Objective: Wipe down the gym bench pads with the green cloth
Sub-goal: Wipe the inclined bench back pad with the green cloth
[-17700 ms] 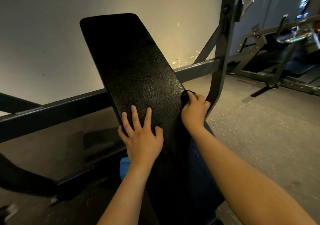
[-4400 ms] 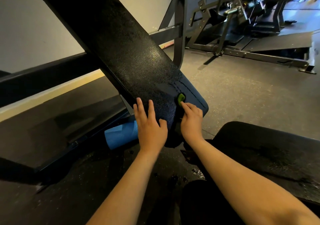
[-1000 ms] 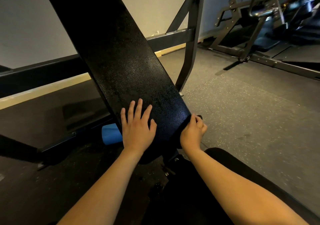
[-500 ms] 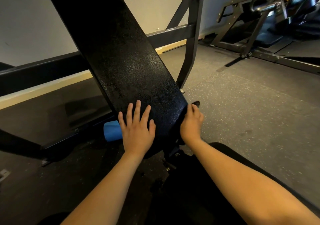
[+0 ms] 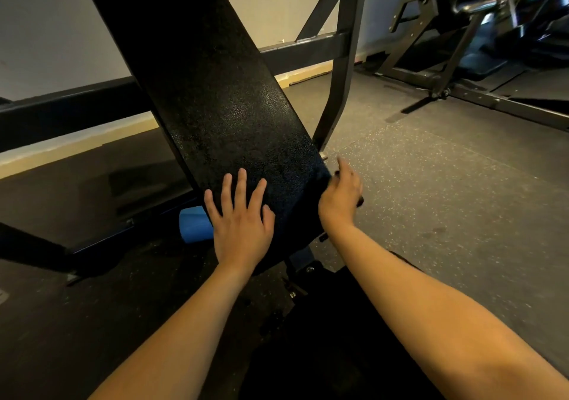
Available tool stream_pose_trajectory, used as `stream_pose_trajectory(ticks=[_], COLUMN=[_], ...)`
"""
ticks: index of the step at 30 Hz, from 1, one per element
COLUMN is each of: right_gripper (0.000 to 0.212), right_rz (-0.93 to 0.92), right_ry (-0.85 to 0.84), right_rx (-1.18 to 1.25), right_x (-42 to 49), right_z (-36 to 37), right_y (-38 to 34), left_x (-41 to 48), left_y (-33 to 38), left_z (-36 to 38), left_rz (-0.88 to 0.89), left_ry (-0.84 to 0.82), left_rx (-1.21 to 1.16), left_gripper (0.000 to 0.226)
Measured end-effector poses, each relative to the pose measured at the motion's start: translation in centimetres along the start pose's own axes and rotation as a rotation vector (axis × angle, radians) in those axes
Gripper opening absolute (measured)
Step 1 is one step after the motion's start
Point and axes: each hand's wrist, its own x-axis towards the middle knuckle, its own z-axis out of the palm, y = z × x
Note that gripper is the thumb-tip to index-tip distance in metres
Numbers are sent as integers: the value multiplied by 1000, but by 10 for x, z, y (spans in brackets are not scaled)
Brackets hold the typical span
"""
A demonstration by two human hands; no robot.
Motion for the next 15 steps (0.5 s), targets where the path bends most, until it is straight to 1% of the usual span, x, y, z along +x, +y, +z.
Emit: stream_pose_trajectory(ticks=[1, 2, 4, 6, 10, 13, 15], right_gripper=[43, 41, 39, 41, 45, 41, 36], right_rz=[0, 49, 213, 279, 297, 227, 214], right_ry=[-1, 2, 16, 18, 17, 23, 78], right_rx=[-21, -68, -146, -167, -155, -122, -25], right_x=[3, 4, -4, -20, -80, -115, -104], right_z=[5, 10, 14, 13, 22, 31, 23], right_y=[-4, -5, -2, 3, -7, -15, -16], left_x=[0, 0, -1, 0, -4, -4, -4], left_y=[0, 0, -2, -3, -9, -27, -40], left_z=[1, 2, 3, 2, -2, -3, -3], left_rz=[0, 0, 13, 45, 171, 370, 489], left_ry=[6, 11, 12, 6, -27, -57, -63], left_rx=[-2, -3, -3, -7, -39, -35, -29], left_gripper=[55, 55, 53, 53, 55, 51, 50])
